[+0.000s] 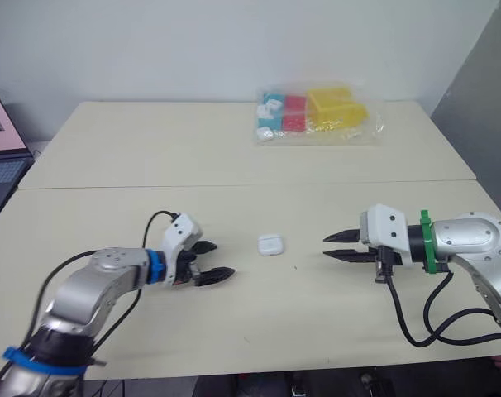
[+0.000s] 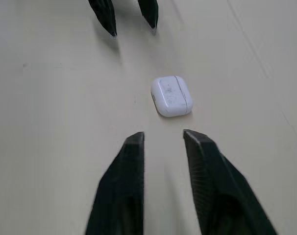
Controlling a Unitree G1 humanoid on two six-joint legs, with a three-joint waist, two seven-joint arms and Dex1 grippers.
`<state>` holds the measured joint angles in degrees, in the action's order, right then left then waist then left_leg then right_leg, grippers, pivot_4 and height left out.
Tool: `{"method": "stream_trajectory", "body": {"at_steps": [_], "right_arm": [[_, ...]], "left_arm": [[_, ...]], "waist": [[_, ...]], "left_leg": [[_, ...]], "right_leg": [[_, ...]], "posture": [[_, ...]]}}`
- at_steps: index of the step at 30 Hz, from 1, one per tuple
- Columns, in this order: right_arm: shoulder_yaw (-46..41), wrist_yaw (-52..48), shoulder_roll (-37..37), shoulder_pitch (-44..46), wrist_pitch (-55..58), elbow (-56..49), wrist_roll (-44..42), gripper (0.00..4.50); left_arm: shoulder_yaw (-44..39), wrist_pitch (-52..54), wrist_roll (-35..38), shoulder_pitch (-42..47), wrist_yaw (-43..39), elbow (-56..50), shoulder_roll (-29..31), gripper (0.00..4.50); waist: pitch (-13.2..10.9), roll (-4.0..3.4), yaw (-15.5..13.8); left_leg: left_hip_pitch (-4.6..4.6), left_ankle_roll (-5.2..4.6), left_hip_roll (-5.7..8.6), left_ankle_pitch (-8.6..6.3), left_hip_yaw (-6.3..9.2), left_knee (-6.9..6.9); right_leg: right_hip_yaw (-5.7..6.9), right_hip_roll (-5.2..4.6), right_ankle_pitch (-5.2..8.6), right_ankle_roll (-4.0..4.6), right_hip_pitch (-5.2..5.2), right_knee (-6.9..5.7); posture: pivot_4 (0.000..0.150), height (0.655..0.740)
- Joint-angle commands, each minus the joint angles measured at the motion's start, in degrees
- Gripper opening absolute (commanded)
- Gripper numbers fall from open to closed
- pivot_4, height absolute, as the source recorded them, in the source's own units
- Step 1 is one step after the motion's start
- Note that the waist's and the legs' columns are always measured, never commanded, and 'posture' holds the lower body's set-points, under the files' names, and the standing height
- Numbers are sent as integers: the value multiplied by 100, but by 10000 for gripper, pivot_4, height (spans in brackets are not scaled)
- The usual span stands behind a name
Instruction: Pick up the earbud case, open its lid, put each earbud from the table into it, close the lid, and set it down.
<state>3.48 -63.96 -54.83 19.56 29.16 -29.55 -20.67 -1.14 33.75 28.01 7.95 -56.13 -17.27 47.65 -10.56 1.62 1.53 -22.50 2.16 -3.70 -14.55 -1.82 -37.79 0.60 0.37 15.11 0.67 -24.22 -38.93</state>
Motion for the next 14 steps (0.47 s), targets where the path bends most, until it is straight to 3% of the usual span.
{"method": "stream_trajectory", "body": {"at_steps": [1,6,14], "right_arm": [[-380,-350,-293,39,-209,19,-202,26462],[-765,-751,-572,16,-694,346,-259,44551],[-735,-1002,-684,-114,-1009,539,-247,44551]], "left_arm": [[-605,-1188,-155,-387,-382,-616,172,45000],[-1168,-1319,-57,-995,-652,-767,479,45000],[-1245,-1423,-125,-1135,-734,-807,626,45000]], "waist": [[0,0,-13],[-1,0,-21],[-1,0,-43]], "left_leg": [[-2,0,2,0,-1,0],[-3,0,4,0,-7,1],[0,0,3,0,-9,0]], "right_leg": [[0,-3,1,-1,-1,2],[4,-22,3,-2,-1,6],[10,-22,2,-1,1,2]], "posture": [[1500,7400],[1500,7400],[1500,7400]]}}
